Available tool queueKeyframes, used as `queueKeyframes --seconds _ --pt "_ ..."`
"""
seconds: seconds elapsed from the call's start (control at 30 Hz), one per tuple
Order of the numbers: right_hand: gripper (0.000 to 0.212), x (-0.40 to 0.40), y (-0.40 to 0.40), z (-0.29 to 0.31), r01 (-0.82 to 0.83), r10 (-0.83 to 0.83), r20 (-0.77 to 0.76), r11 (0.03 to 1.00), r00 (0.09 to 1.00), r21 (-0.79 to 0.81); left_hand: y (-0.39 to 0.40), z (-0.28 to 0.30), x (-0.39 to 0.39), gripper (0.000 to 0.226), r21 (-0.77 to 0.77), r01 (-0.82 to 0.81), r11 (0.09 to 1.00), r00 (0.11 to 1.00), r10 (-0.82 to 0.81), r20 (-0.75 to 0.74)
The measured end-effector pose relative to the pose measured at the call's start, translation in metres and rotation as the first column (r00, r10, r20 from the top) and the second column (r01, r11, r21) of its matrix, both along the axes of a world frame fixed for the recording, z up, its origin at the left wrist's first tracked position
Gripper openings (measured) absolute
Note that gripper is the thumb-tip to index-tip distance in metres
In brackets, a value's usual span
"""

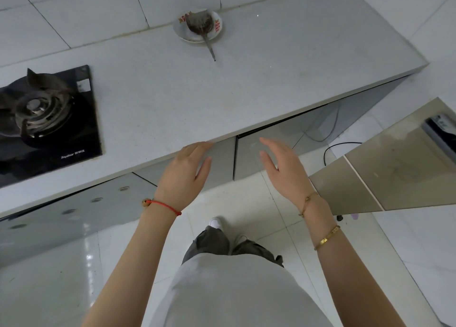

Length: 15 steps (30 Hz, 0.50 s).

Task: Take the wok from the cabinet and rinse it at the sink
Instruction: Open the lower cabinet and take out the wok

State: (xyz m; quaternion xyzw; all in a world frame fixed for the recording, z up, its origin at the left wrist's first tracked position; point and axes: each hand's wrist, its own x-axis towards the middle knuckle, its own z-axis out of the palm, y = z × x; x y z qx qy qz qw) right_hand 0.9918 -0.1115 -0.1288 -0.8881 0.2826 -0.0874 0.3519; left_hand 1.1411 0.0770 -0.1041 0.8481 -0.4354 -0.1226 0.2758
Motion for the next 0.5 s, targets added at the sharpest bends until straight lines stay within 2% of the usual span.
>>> queueKeyframes --seconds 0.23,0.5 --pt "0.041 -0.002 -0.006 -0.034 0.010 -0.010 -0.004 1.000 1.000 -0.005 -0.009 -0.041 -0.006 0.036 0.010 -0.020 1.000 1.000 0.020 -0.016" --pt "0.039 0.014 -0.021 -0.132 0.086 -0.086 0.017 0.996 0.996 -0.002 -0.037 -0.147 0.009 0.037 0.001 -0.021 1.000 1.000 0.021 -0.011"
